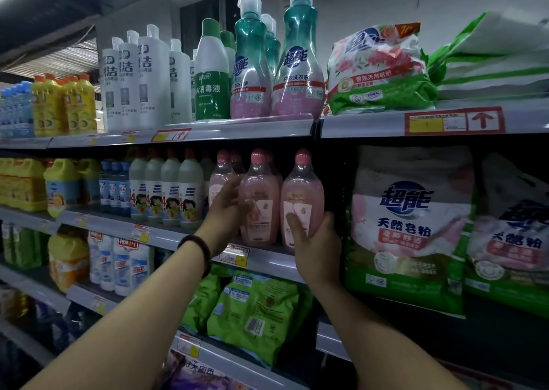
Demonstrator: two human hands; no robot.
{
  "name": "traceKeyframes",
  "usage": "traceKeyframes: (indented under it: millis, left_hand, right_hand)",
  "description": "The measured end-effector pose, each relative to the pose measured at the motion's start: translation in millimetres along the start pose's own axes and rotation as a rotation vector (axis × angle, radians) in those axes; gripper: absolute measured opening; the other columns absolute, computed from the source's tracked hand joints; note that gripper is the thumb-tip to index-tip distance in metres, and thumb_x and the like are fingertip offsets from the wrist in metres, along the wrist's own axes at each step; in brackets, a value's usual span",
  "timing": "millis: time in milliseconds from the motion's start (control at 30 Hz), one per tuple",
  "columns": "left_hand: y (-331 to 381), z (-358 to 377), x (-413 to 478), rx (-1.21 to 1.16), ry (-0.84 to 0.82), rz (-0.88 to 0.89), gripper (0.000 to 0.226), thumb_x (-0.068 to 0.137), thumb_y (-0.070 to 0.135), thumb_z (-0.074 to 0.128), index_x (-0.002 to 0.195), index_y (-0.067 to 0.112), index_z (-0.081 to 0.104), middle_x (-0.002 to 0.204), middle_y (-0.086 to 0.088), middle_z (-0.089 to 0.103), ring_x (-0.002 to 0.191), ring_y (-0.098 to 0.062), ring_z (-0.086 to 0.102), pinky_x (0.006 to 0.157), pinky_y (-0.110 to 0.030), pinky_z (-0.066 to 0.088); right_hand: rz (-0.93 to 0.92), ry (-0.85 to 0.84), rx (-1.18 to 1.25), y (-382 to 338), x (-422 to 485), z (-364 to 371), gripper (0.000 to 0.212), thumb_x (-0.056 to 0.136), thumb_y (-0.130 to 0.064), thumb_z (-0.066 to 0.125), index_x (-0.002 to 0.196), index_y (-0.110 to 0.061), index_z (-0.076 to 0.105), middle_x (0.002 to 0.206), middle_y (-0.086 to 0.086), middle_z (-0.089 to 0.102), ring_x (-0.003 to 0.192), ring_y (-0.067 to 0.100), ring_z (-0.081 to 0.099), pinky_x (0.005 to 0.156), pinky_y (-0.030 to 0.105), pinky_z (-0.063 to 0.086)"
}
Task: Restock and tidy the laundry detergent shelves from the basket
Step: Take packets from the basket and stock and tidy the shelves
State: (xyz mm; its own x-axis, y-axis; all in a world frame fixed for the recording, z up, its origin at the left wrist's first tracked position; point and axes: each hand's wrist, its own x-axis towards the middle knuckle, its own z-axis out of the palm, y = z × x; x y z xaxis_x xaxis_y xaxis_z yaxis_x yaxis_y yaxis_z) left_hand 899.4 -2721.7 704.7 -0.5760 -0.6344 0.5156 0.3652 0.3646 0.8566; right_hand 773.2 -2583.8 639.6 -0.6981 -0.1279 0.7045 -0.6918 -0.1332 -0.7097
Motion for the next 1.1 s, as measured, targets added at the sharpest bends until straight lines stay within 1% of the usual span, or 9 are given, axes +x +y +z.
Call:
traceKeyframes:
  millis: [133, 300, 400, 467, 600, 733, 833, 967, 1100]
  left_hand:
    - [-15, 35, -18, 0.423, 0.44, 0.225, 0.053, 0.1, 0.011, 0.056, 0.149, 0.027, 0.046, 0.146, -0.01, 0.04, 0.129, -0.03, 0.05, 0.106, -0.047, 0.05]
    - [-21, 56, -17, 0.355, 0.489, 0.054, 0.06, 0.105, 0.051, 0.042, 0.153, 0.015, 0.041, 0.148, -0.02, 0.048, 0.127, -0.039, 0.056, 0.109, -0.052, 0.047]
    - [-29, 54, -13, 0.325, 0.425, 0.035, 0.066, 0.094, 0.078, 0.025, 0.129, 0.024, 0.04, 0.121, -0.007, 0.068, 0.103, -0.031, 0.07, 0.093, -0.056, 0.058]
    - [-38, 50, -9, 0.358, 0.395, 0.102, 0.051, 0.097, 0.076, 0.025, 0.119, 0.031, 0.035, 0.107, -0.002, 0.07, 0.091, -0.027, 0.072, 0.084, -0.056, 0.06]
    - [-44, 39, -1, 0.367, 0.321, 0.171, 0.049, 0.102, 0.071, 0.023, 0.128, 0.032, 0.039, 0.11, 0.0, 0.069, 0.096, -0.025, 0.071, 0.091, -0.055, 0.057]
    - [-41, 28, -1, 0.374, 0.251, 0.172, 0.039, 0.115, 0.042, 0.025, 0.133, 0.014, 0.046, 0.1, -0.002, 0.063, 0.09, -0.025, 0.065, 0.083, -0.036, 0.046]
    - [-41, 25, -5, 0.395, 0.264, 0.219, 0.036, 0.116, 0.032, 0.026, 0.126, 0.008, 0.051, 0.093, 0.003, 0.06, 0.081, -0.011, 0.06, 0.077, -0.03, 0.04]
    - [-53, 30, -9, 0.44, 0.447, 0.28, 0.033, 0.115, 0.027, 0.033, 0.14, 0.015, 0.052, 0.114, -0.007, 0.064, 0.099, -0.023, 0.062, 0.087, -0.043, 0.052]
    - [-53, 47, -22, 0.426, 0.511, 0.264, 0.041, 0.111, 0.015, 0.041, 0.152, 0.016, 0.042, 0.134, -0.018, 0.049, 0.118, -0.031, 0.051, 0.1, -0.041, 0.043]
  right_hand:
    - [-0.007, -0.016, 0.044, -2, -1, -1, 0.076, 0.077, -0.086, 0.058, 0.12, -0.023, 0.054, 0.108, -0.005, 0.073, 0.093, 0.012, 0.073, 0.074, 0.027, 0.06]
    - [0.013, -0.023, 0.066, -1, -1, -1, 0.076, 0.075, -0.088, 0.059, 0.115, -0.023, 0.054, 0.103, -0.007, 0.073, 0.09, 0.009, 0.074, 0.072, 0.028, 0.061]
    - [0.012, -0.018, 0.067, -1, -1, -1, 0.069, 0.078, -0.08, 0.065, 0.114, -0.022, 0.055, 0.103, -0.006, 0.073, 0.088, 0.008, 0.073, 0.069, 0.021, 0.057]
    - [0.019, -0.017, 0.059, 0, 0, 0, 0.064, 0.081, -0.074, 0.069, 0.114, -0.021, 0.056, 0.102, -0.007, 0.073, 0.087, 0.006, 0.073, 0.065, 0.016, 0.054]
    - [0.028, -0.022, 0.058, 2, 0, 1, 0.066, 0.08, -0.076, 0.067, 0.114, -0.021, 0.055, 0.102, -0.006, 0.073, 0.086, 0.007, 0.072, 0.066, 0.017, 0.055]
    - [0.023, -0.033, 0.054, 1, 0, 2, 0.06, 0.084, -0.072, 0.066, 0.115, -0.022, 0.052, 0.106, -0.004, 0.072, 0.09, 0.011, 0.071, 0.069, 0.016, 0.053]
    - [0.025, -0.043, 0.047, 1, 1, 1, 0.056, 0.089, -0.065, 0.069, 0.118, -0.02, 0.052, 0.11, -0.002, 0.072, 0.093, 0.014, 0.072, 0.071, 0.017, 0.053]
    - [0.044, -0.065, 0.044, -1, 1, 1, 0.054, 0.091, -0.06, 0.07, 0.119, -0.018, 0.051, 0.108, -0.001, 0.071, 0.091, 0.016, 0.072, 0.066, 0.015, 0.051]
    - [0.069, -0.091, 0.051, -2, 2, -1, 0.055, 0.09, -0.06, 0.072, 0.122, -0.02, 0.052, 0.107, -0.004, 0.071, 0.092, 0.015, 0.072, 0.068, 0.018, 0.052]
